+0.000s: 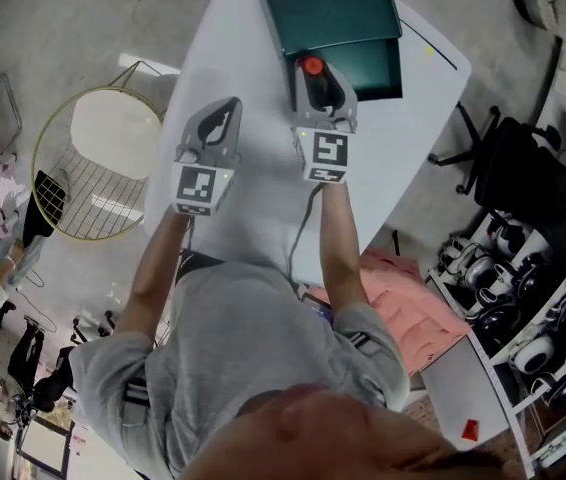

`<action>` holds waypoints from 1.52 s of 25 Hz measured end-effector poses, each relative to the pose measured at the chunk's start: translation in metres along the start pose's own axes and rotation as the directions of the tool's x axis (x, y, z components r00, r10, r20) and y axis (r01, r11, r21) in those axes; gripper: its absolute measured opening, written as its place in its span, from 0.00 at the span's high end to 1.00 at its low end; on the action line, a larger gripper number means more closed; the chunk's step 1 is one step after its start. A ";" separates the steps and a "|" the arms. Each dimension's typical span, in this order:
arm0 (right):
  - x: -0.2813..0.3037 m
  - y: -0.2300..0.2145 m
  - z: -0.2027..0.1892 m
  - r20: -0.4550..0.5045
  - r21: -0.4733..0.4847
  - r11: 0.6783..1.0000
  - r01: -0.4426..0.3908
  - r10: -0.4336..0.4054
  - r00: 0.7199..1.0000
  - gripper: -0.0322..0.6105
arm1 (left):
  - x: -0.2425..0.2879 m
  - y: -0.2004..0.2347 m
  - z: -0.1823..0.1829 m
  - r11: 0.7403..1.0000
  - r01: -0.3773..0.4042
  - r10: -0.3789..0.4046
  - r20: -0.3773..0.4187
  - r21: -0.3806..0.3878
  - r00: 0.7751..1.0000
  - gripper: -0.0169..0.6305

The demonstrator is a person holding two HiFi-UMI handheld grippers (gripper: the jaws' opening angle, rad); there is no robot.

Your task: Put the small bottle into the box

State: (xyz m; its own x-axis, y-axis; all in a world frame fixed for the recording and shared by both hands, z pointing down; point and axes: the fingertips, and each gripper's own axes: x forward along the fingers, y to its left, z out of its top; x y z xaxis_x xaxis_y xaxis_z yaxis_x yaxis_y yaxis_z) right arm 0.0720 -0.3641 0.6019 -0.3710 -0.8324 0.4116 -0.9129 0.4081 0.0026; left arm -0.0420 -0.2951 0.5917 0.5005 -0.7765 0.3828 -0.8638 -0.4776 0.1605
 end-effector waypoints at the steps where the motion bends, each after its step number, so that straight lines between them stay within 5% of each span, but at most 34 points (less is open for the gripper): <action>1: 0.000 0.001 0.000 -0.004 -0.008 1.000 0.001 -0.001 1.000 0.73 | 0.000 -0.001 0.001 1.000 0.002 -0.002 0.000 0.001 1.000 0.96; 21: 0.001 -0.003 -0.002 -0.014 -0.006 1.000 0.013 -0.013 1.000 0.72 | -0.004 0.002 0.004 1.000 -0.010 0.010 0.009 0.000 1.000 0.96; 26: -0.001 0.000 0.000 0.009 0.051 0.998 -0.025 0.024 1.000 0.59 | -0.008 0.004 0.007 1.000 -0.011 0.011 0.018 0.002 1.000 0.96; 38: -0.028 -0.005 0.022 0.055 0.049 0.999 0.003 -0.005 0.998 0.58 | -0.023 -0.009 0.023 1.000 0.010 -0.011 0.072 0.014 0.997 0.96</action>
State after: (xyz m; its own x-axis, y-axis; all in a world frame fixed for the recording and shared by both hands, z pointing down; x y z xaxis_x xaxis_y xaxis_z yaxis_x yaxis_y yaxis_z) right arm 0.0834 -0.3517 0.5700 -0.3748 -0.8542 0.3604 -0.9211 0.3872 -0.0404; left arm -0.0446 -0.2826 0.5608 0.5128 -0.7990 0.3141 -0.8579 -0.4911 0.1513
